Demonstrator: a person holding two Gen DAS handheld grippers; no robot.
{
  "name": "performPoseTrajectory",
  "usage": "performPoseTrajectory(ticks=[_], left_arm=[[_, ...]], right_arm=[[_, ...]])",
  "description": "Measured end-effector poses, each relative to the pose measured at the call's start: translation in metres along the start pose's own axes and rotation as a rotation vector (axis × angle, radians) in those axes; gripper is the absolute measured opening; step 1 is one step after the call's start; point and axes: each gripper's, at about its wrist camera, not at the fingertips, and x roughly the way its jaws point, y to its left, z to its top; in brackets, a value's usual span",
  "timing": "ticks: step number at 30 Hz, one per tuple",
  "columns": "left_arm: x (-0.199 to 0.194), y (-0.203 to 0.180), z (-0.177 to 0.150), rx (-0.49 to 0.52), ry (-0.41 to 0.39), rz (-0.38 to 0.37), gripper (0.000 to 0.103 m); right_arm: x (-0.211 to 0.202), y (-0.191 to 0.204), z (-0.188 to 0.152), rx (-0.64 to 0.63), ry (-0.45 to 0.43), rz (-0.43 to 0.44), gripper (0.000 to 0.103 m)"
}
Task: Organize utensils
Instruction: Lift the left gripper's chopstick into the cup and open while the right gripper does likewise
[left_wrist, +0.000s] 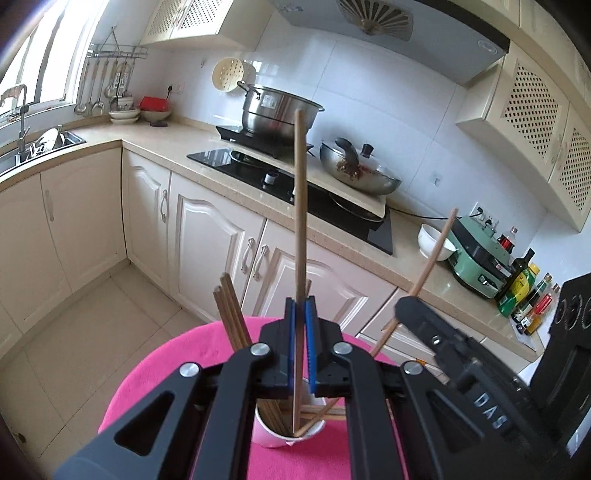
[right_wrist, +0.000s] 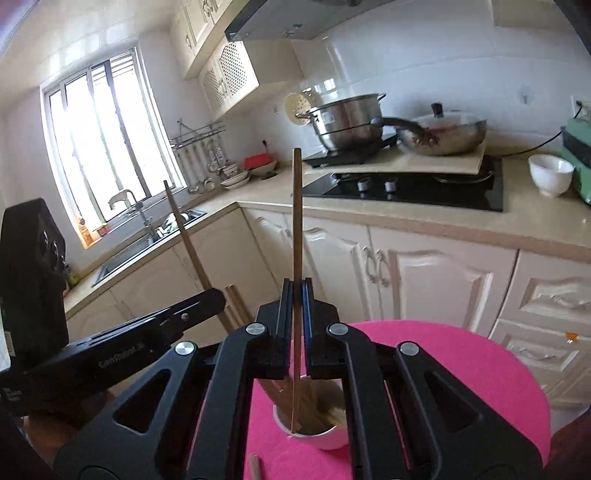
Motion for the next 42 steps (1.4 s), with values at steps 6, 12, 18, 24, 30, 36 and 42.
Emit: performPoseTrajectory(ticks=[6,12,18,24,30,36,42], left_arm=[[0.011,0.006,-0.002,0.003,0.009,0.001,0.005],[0.02,0.006,-0.014,0.04,0.023,0.022,0.005],[0.027,0.01,-0.026,0.045,0.036,0.029,0.006],[0.034,0.01,-0.034,0.023,0.087,0.033,0.006],[0.036,0.009,-0.037,-0.004,0.114,0.042,0.022],[0.027,0.005,-0.038,-0.013,0.116,0.069,0.029],[0.015,0.0,-0.039,-0.003,0.107,0.112,0.032]], right_arm=[[0.002,-0.003,0.007,-0.027,-0.024,-0.055,0.005],[0.008,-0.003,0.0,-0.061,-0.024,-0.099,0.005],[0.013,-0.002,-0.008,-0.106,-0.005,-0.123,0.005],[0.019,-0.006,-0.015,-0.102,0.045,-0.12,0.006],[0.02,-0.006,-0.017,-0.104,0.075,-0.112,0.006],[0.022,-0.008,-0.018,-0.098,0.115,-0.107,0.006],[0.022,-0.006,-0.02,-0.097,0.152,-0.093,0.007]])
